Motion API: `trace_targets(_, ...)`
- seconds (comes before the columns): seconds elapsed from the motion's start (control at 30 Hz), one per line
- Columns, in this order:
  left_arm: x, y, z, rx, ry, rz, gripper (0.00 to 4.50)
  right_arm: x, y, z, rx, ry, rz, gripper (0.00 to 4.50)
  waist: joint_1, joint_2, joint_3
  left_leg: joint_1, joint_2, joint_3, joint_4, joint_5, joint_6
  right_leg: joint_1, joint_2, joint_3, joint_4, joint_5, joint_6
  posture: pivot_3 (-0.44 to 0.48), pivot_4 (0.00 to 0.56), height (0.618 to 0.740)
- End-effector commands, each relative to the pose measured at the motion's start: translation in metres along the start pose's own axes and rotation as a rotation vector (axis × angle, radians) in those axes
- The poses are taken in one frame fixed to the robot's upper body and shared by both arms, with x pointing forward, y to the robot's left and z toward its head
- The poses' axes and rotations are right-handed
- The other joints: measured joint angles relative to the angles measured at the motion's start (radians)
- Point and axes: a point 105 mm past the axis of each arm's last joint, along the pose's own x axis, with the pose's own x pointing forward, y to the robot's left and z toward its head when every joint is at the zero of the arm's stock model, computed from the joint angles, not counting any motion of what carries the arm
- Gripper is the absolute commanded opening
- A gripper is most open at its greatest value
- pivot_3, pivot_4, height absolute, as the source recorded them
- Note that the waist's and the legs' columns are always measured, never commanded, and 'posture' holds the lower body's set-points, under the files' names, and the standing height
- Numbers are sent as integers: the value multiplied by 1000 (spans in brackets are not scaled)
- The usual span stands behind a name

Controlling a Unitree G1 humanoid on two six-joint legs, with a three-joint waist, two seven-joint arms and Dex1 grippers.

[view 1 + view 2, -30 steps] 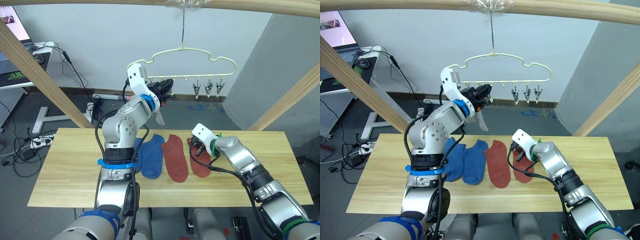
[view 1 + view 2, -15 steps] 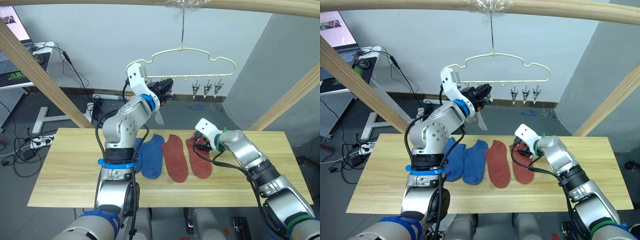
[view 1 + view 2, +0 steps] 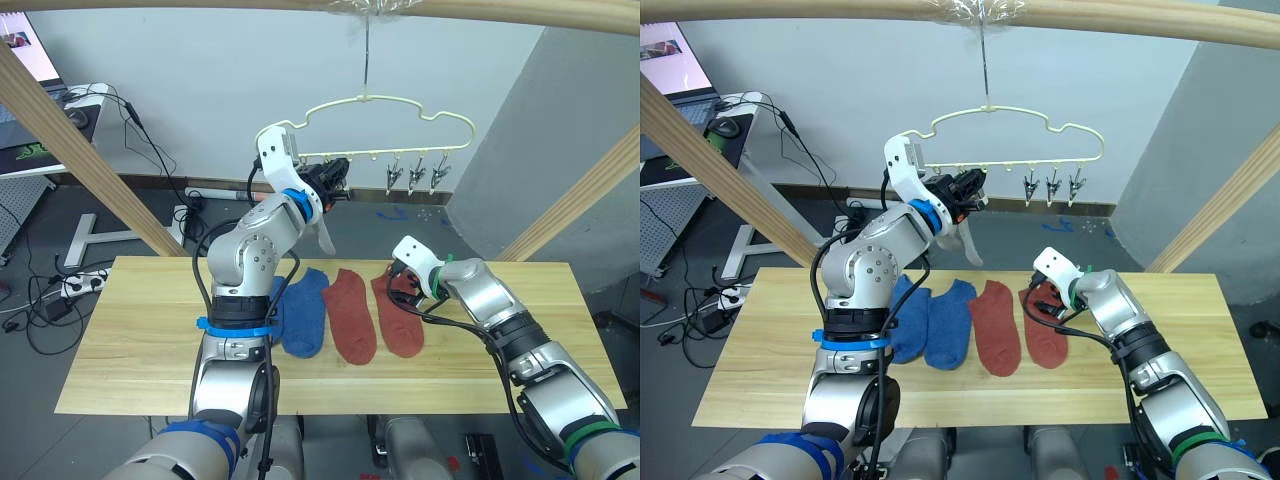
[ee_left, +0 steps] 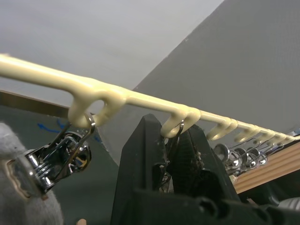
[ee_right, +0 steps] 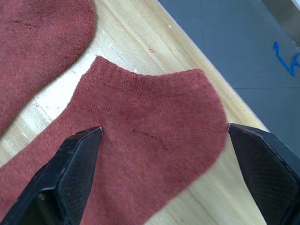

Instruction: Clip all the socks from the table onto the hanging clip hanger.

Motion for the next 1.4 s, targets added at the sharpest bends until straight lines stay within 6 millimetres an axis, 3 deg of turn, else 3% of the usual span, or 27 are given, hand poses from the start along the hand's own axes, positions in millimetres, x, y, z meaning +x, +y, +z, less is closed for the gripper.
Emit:
trace_targets(0.03,-2,-9,13,24,-49,-26,204,2,-5,2,-1,-23,-5,4475,0,0,0,0,0,0,0,0,0,0,0,0,0,0,0,19,234,740)
trace_targets(0.23,-2,-9,15,27,-53,-20,204,10,6,-11,14,4,40,4475,0,0,0,1,0,0,1,0,0,0,0,0,3,0,0,19,234,740)
trace_targets(0.3,-3,-8,16,28,-54,-15,204,11,9,-13,17,4,48,4125,0,0,0,1,0,0,2,0,0,0,0,0,4,0,0,19,234,740)
trace_targets(0.7,-4,-7,16,23,-52,-8,204,9,12,-15,19,0,48,58,0,0,0,2,0,-1,3,0,1,0,0,0,9,0,0,38,244,740)
trace_targets(0.93,-5,-6,17,-28,-47,-21,204,1,14,-10,24,-18,51,21,1,0,0,2,0,-1,3,0,1,0,0,0,9,0,0,34,246,740)
trace_targets(1.23,-14,5,18,-244,15,-63,204,-69,31,58,-60,-248,80,21,-3,0,0,0,0,0,3,0,1,-5,1,1,12,0,0,9,238,740)
trace_targets(1.4,-16,9,17,-342,53,-74,204,-91,38,85,-81,-323,76,21,-3,0,0,0,0,-1,3,0,1,-5,1,1,12,0,0,-9,235,740)
